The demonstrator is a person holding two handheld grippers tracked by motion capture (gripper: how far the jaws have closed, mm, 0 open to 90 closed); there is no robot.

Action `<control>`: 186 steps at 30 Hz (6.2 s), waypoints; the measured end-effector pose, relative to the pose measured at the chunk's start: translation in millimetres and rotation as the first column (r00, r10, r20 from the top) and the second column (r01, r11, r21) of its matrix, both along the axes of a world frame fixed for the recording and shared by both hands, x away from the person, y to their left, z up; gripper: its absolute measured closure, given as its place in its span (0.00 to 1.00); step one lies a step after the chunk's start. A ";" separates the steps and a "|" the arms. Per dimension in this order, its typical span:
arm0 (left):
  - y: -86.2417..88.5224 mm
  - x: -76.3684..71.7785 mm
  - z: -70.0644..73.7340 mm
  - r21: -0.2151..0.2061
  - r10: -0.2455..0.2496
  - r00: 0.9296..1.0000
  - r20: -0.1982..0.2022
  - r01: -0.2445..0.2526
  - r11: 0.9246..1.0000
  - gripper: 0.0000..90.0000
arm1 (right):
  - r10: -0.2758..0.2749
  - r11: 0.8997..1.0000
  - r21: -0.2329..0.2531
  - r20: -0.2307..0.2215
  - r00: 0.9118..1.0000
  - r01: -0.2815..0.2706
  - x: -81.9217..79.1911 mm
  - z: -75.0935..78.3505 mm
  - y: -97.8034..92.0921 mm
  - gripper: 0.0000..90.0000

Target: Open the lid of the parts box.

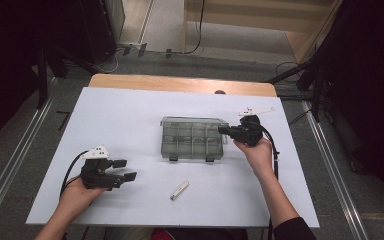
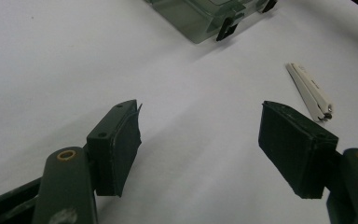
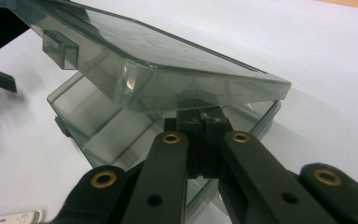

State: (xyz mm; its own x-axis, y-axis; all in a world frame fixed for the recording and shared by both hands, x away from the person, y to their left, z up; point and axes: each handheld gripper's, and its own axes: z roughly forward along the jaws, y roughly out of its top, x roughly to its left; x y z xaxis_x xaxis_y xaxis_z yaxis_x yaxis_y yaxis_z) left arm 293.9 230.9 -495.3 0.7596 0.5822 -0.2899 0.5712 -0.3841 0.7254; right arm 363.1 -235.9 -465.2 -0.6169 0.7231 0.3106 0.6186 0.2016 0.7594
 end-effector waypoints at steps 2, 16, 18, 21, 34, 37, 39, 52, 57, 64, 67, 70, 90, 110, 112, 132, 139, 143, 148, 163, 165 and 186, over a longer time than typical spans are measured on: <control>-0.7 3.4 -0.6 0.011 0.009 1.000 -0.005 -0.009 1.000 0.32 | 0.001 1.000 -0.005 0.000 1.000 -0.001 0.1 0.2 0.4 1.00; -14.7 18.3 22.7 -0.037 -0.050 0.999 -0.022 0.049 0.998 0.32 | 0.007 1.000 0.010 0.000 1.000 -0.007 -0.3 4.2 -1.5 1.00; -19.7 20.9 27.4 -0.033 -0.052 0.999 -0.007 0.052 0.998 0.32 | 0.007 1.000 0.015 0.000 1.000 -0.007 -0.5 5.3 -1.9 1.00; -26.6 25.5 31.6 -0.029 -0.068 0.998 0.003 0.068 0.997 0.32 | 0.010 1.000 0.010 0.003 1.000 -0.010 -0.5 5.8 -2.1 1.00; -41.9 45.5 40.5 -0.028 -0.070 0.998 0.005 0.070 0.997 0.32 | 0.013 1.000 0.011 0.001 1.000 -0.013 -0.2 6.9 -0.7 1.00; -43.0 48.6 41.5 -0.030 -0.066 0.998 0.007 0.067 0.997 0.32 | 0.015 1.000 0.010 -0.001 1.000 -0.015 -0.3 6.9 -0.5 1.00; -46.2 54.2 43.1 -0.019 -0.062 0.998 0.003 0.062 0.998 0.33 | 0.016 1.000 0.010 -0.004 1.000 -0.016 -0.1 6.6 0.3 1.00; -56.1 77.1 48.9 0.001 -0.079 0.997 0.017 0.079 0.997 0.35 | 0.021 1.000 0.011 -0.010 1.000 -0.021 0.1 6.3 1.5 1.00; -61.7 83.7 52.3 0.012 -0.080 0.995 0.055 0.080 0.997 0.35 | 0.019 1.000 0.009 -0.008 1.000 -0.019 0.6 6.1 1.8 1.00; -71.4 93.9 50.0 -0.007 -0.093 0.991 0.099 0.094 0.996 0.35 | 0.015 1.000 0.011 -0.008 1.000 -0.015 0.3 6.0 2.5 1.00; -73.7 99.7 47.0 0.014 -0.077 0.993 0.094 0.076 0.997 0.35 | 0.016 1.000 0.012 -0.010 1.000 -0.016 0.1 5.4 2.1 1.00; -78.2 104.1 43.7 0.004 -0.073 0.994 0.083 0.073 0.997 0.35 | 0.016 1.000 0.017 -0.015 1.000 -0.016 1.3 4.0 2.3 1.00; -96.9 117.8 41.3 -0.001 -0.031 0.993 0.110 0.031 1.000 0.61 | -0.011 1.000 0.016 -0.012 1.000 0.011 0.2 1.3 3.2 1.00; -96.0 119.6 46.6 -0.002 -0.034 0.992 0.124 0.034 0.999 0.64 | -0.023 1.000 0.019 -0.007 1.000 0.023 -15.2 2.1 -12.3 0.91; -96.1 119.6 46.5 -0.004 -0.033 0.992 0.123 0.034 0.999 0.64 | -0.024 1.000 0.011 0.001 1.000 0.024 -15.7 1.2 -15.0 0.84; -97.1 119.0 45.9 -0.003 -0.026 0.992 0.127 0.026 1.000 0.63 | -0.021 0.999 0.032 0.050 0.999 0.019 10.7 -14.1 -13.3 0.47; -97.4 119.7 45.0 -0.005 -0.023 0.992 0.127 0.024 1.000 0.63 | -0.015 0.999 0.036 0.071 0.997 0.012 17.6 -13.2 -11.5 0.48; -97.6 120.8 44.7 -0.003 -0.022 0.991 0.133 0.023 1.000 0.63 | -0.022 0.999 0.036 0.072 0.997 0.020 21.1 -10.8 -8.5 0.50; -99.0 123.0 45.7 -0.010 -0.011 0.991 0.136 0.012 1.000 0.63 | -0.028 1.000 0.012 0.091 0.995 0.027 23.6 -8.3 -5.3 0.53; -104.3 125.5 45.3 -0.035 0.049 0.981 0.186 -0.043 0.998 0.63 | -0.039 0.999 0.023 0.102 0.994 0.037 30.1 -3.0 -5.7 0.56; -104.6 126.1 45.5 -0.035 0.057 0.979 0.194 -0.051 0.998 0.63 | -0.039 0.999 0.023 0.103 0.994 0.037 31.3 -2.5 -5.4 0.55; -114.8 131.1 40.8 -0.044 0.142 0.965 0.222 -0.135 0.990 0.65 | -0.049 0.999 0.014 0.126 0.991 0.047 44.0 -4.6 5.0 0.57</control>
